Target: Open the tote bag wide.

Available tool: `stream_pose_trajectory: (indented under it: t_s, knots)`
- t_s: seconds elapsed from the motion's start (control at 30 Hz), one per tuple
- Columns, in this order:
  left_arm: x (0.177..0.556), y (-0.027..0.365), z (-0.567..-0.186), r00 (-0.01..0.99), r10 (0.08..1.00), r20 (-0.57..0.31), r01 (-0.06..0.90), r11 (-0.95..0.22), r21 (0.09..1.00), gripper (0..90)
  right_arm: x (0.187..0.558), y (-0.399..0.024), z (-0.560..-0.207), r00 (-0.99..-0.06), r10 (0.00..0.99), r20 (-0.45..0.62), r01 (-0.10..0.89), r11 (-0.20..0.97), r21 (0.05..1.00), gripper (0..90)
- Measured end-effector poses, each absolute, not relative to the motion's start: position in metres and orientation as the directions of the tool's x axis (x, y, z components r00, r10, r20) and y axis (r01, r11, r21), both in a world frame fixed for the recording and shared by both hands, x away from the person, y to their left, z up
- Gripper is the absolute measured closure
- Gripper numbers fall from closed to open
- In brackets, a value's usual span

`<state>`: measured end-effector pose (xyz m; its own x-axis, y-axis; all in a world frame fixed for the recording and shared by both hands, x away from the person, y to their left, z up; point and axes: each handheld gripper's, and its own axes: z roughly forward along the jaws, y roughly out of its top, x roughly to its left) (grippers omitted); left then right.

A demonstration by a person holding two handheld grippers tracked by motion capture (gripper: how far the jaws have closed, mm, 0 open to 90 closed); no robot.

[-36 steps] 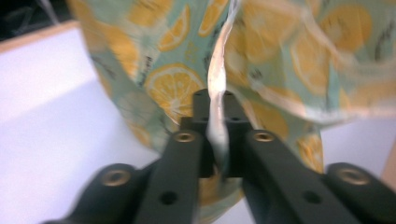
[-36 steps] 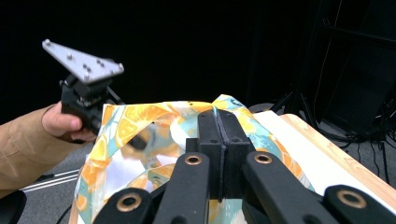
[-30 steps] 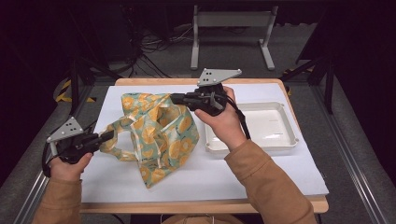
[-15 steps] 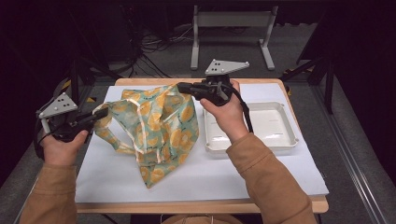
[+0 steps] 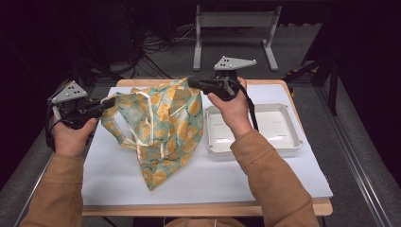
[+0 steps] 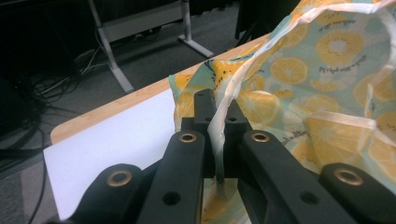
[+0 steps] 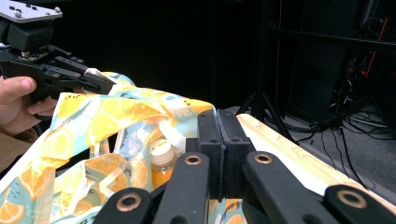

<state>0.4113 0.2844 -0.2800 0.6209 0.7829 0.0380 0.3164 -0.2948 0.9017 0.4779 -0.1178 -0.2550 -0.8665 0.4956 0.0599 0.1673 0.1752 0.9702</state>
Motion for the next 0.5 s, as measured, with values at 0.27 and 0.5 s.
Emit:
stream_pose_trajectory:
  t_s: [0.27, 0.5]
  knots:
    - [0.427, 0.288, -0.28, 0.613, 0.789, 0.029, 0.326, -0.286, 0.901, 88.2, 0.49, -0.116, -0.26, -0.845, 0.531, 0.064, 0.186, 0.18, 0.966, 89.5]
    - [0.444, 0.288, -0.292, 0.606, 0.795, 0.011, 0.356, -0.283, 0.891, 87.7, 0.503, -0.109, -0.271, -0.817, 0.572, 0.065, 0.218, 0.203, 0.955, 89.2]
